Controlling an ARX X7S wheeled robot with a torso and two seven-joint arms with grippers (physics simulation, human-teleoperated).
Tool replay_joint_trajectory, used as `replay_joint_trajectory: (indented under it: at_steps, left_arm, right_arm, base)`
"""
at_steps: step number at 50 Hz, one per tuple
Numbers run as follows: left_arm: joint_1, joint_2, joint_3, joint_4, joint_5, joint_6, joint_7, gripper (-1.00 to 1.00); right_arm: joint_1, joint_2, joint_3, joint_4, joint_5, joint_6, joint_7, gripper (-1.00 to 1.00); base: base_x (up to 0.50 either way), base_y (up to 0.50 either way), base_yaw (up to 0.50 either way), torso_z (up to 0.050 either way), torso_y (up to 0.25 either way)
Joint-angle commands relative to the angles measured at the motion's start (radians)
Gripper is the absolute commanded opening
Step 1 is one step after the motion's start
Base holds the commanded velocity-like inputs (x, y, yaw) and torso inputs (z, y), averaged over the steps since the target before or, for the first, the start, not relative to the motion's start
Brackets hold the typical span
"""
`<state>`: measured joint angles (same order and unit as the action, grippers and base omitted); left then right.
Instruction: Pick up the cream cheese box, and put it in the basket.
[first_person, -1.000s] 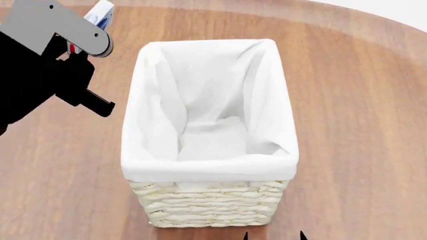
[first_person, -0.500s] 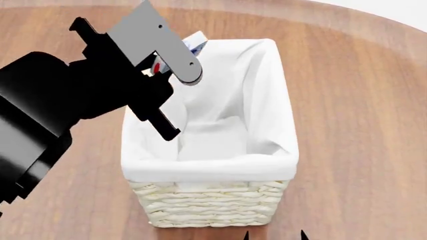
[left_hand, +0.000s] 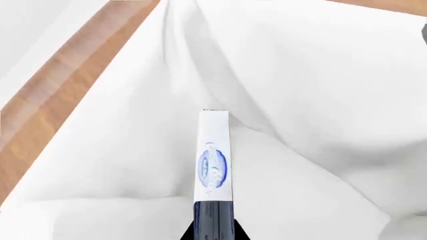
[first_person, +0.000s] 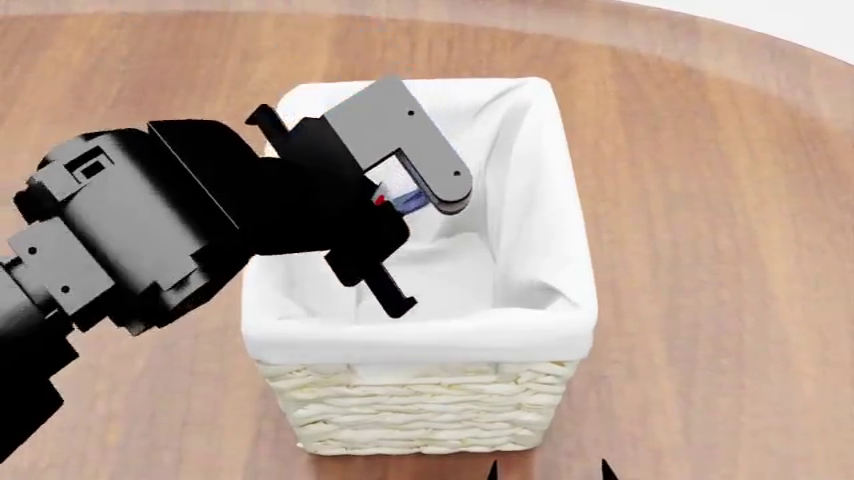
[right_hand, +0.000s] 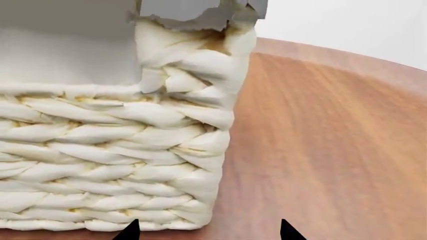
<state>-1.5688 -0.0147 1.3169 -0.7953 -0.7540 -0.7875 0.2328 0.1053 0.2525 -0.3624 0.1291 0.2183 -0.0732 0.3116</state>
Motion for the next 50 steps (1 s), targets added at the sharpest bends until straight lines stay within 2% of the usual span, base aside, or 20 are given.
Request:
replay_joint_trajectory:
  at_steps: [1, 9, 10, 13, 20, 27, 36, 40, 42, 43, 44, 46, 49, 50]
  left_arm:
    - [-0.041, 0.015, 0.211, -0.154, -0.214, 0.125, -0.061, -1.0]
    - [-0.065, 0.015, 0.196, -0.18, -0.271, 0.17, -0.114, -1.0]
    - [-0.068, 0.015, 0.196, -0.183, -0.278, 0.176, -0.155, 1.0]
    - [-0.086, 0.015, 0.199, -0.189, -0.296, 0.225, -0.125, 1.0]
    - [-0.152, 0.01, 0.181, -0.181, -0.345, 0.235, -0.109, 1.0]
    - [-0.181, -0.101, 0.155, 0.041, -0.39, 0.178, -0.195, 1.0]
    - [-0.214, -0.214, 0.108, 0.228, -0.454, 0.136, -0.251, 1.0]
    - [-0.229, -0.277, 0.083, 0.333, -0.481, 0.123, -0.303, 1.0]
    - [-0.232, -0.35, 0.059, 0.477, -0.503, 0.127, -0.364, 1.0]
    - [-0.224, -0.395, 0.024, 0.555, -0.526, 0.142, -0.446, 1.0]
    - [-0.222, -0.422, 0.025, 0.615, -0.52, 0.148, -0.454, 1.0]
    - [-0.202, -0.485, 0.006, 0.744, -0.527, 0.159, -0.57, 1.0]
    - [-0.167, -0.555, -0.006, 0.882, -0.527, 0.192, -0.619, 1.0]
    - [-0.144, -0.596, 0.005, 0.964, -0.482, 0.22, -0.645, 1.0]
  right_arm:
    - [-0.007, 0.006, -0.005, -0.014, 0.005, 0.001, 0.002, 1.0]
    - [-0.001, 0.004, -0.012, 0.003, 0.002, -0.006, -0.001, 1.0]
    - [0.001, 0.003, -0.012, 0.005, 0.003, -0.007, -0.001, 1.0]
    - [0.0, 0.004, -0.014, 0.003, 0.002, -0.005, 0.001, 1.0]
    - [0.01, 0.0, -0.019, 0.023, 0.001, -0.008, 0.0, 1.0]
    - [0.009, 0.002, -0.024, 0.022, 0.003, -0.007, 0.0, 1.0]
    - [0.02, -0.001, -0.028, 0.045, 0.003, -0.011, 0.0, 1.0]
    - [0.018, 0.002, -0.029, 0.037, 0.007, -0.005, 0.001, 1.0]
    - [0.019, 0.005, -0.026, 0.033, 0.013, -0.005, -0.002, 1.0]
    - [0.021, 0.006, -0.022, 0.032, 0.018, -0.002, -0.002, 1.0]
    - [0.022, 0.007, -0.018, 0.028, 0.024, 0.002, -0.001, 1.0]
    - [0.017, 0.016, -0.006, -0.001, 0.039, 0.014, 0.005, 1.0]
    - [0.009, 0.031, 0.015, -0.046, 0.065, 0.027, 0.012, 1.0]
    - [0.0, 0.046, 0.027, -0.09, 0.073, 0.038, 0.021, 1.0]
  base:
    - [0.0, 0.0, 0.0, 0.0, 0.0]
    - [0.0, 0.0, 0.0, 0.0, 0.001]
    - [0.0, 0.0, 0.0, 0.0, 0.0]
    - [0.0, 0.0, 0.0, 0.0, 0.0]
    - [0.0, 0.0, 0.0, 0.0, 0.0]
    - [0.0, 0.0, 0.0, 0.0, 0.0]
    - [0.0, 0.0, 0.0, 0.0, 0.0]
    - [0.0, 0.0, 0.0, 0.0, 0.0]
    - [0.0, 0.0, 0.0, 0.0, 0.0]
    - [0.0, 0.0, 0.0, 0.0, 0.0]
    - [0.0, 0.0, 0.0, 0.0, 0.0]
    - [0.0, 0.0, 0.0, 0.0, 0.0]
    - [0.0, 0.0, 0.0, 0.0, 0.0]
    - [0.0, 0.0, 0.0, 0.0, 0.0]
